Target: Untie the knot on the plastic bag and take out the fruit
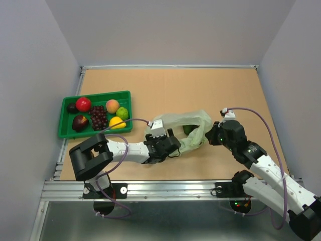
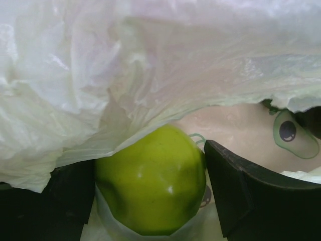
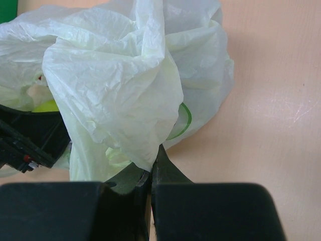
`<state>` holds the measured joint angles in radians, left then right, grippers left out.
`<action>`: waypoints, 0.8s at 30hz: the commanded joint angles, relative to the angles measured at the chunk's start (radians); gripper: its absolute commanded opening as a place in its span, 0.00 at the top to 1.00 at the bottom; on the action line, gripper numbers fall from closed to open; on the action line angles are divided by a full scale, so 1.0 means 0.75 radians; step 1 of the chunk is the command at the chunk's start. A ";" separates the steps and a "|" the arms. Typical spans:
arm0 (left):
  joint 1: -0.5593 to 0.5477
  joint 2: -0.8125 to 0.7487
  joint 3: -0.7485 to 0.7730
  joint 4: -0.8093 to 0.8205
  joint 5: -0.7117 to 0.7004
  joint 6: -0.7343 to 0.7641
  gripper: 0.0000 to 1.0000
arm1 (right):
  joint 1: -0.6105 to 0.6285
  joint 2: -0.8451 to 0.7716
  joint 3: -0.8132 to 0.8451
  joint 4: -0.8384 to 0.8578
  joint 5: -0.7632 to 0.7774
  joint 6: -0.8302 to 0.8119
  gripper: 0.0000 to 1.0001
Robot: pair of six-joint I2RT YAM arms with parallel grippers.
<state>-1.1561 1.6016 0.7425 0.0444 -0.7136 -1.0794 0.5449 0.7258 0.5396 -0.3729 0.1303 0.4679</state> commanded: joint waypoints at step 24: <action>0.316 -0.728 -0.225 0.288 -0.041 -0.031 0.59 | 0.008 0.018 -0.049 0.049 0.041 0.037 0.99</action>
<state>-0.9798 1.1168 0.6273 0.1715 -0.7296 -1.0824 0.5449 0.7418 0.5385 -0.3714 0.1303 0.4763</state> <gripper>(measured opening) 0.840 0.017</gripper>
